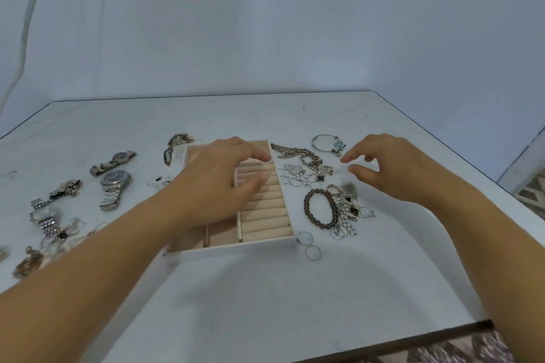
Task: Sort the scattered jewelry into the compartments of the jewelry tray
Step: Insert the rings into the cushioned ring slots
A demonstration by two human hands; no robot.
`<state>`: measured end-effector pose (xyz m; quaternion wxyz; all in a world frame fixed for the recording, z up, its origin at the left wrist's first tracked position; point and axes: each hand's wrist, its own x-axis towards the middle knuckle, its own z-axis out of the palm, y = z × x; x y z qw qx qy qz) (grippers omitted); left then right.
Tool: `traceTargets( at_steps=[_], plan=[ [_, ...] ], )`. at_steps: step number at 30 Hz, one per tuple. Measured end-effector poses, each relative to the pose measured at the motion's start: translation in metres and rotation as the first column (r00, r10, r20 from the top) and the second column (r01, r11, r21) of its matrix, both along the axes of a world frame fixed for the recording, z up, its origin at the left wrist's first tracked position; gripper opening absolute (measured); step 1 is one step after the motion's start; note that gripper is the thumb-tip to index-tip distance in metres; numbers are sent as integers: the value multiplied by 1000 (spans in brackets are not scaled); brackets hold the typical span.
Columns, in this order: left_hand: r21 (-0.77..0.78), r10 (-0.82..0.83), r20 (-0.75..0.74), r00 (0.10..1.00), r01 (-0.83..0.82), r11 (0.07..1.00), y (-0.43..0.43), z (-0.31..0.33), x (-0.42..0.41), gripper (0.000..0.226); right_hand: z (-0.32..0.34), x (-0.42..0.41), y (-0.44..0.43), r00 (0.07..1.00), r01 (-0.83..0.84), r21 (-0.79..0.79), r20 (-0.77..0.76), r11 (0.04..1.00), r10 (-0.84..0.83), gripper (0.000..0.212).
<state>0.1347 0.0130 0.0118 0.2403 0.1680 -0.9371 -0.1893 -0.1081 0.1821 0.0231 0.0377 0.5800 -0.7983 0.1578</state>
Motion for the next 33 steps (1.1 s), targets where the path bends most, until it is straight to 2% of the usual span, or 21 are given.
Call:
traceTargets(
  at_steps=[10,20,29,33],
  plan=[
    [-32,-103,117,988,108,994,29,-12,-74,24,-29,-14,9,998,-27,-69,60,997,31,16],
    [-36,-111,211,971,122,992,37,-17,-107,15,-37,-12,10,984,-33,-56,172,998,42,18],
    [-174,-109,268,957,160,972,39,-13,-114,20,-36,-14,11,988,39,-53,154,998,-30,13],
    [-245,-97,345,934,189,951,40,-5,-118,22,-36,-13,11,988,69,-50,139,996,-61,13]
  ],
)
